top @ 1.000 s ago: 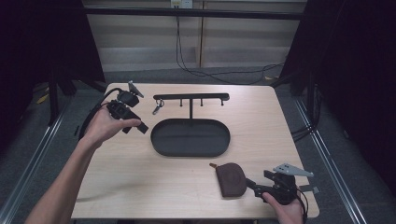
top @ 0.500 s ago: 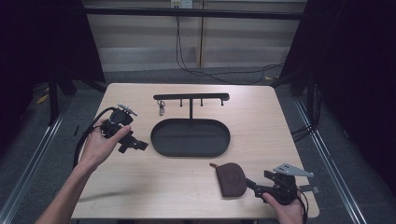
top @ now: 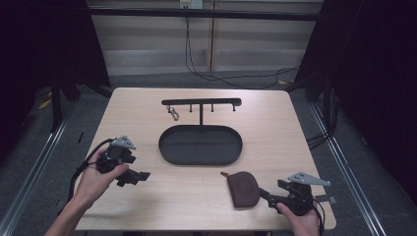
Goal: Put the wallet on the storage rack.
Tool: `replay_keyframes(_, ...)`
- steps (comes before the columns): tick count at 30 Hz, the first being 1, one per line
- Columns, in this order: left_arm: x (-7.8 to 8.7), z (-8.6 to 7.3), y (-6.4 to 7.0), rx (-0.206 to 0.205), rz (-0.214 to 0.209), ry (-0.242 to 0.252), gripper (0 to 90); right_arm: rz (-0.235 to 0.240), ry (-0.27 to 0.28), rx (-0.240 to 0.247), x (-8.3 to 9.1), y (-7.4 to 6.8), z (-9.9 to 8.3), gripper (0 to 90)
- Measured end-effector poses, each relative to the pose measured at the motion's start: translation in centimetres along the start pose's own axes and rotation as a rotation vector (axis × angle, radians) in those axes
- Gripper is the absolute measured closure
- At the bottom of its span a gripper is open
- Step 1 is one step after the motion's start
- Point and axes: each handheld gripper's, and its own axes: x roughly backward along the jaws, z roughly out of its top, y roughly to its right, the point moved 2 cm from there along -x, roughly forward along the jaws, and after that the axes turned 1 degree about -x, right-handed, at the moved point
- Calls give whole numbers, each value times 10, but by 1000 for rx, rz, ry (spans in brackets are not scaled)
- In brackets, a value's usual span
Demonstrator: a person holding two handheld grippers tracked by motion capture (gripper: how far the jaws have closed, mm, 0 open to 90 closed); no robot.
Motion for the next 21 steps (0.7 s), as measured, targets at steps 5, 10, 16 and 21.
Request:
replay_keyframes(5,0,-21,2,45,-5,57,194,7,-6,-6,0,0,1,166)
replay_keyframes(10,-2,-39,7,67,-5,82,191,12,-37,-3,-1,0,1,166)
replay_keyframes(16,-5,-55,16,106,4,125,201,28,-56,13,-1,-3,5,171)
replay_keyframes(21,-13,-71,20,165,6,191,226,51,-97,34,-5,-9,6,167)
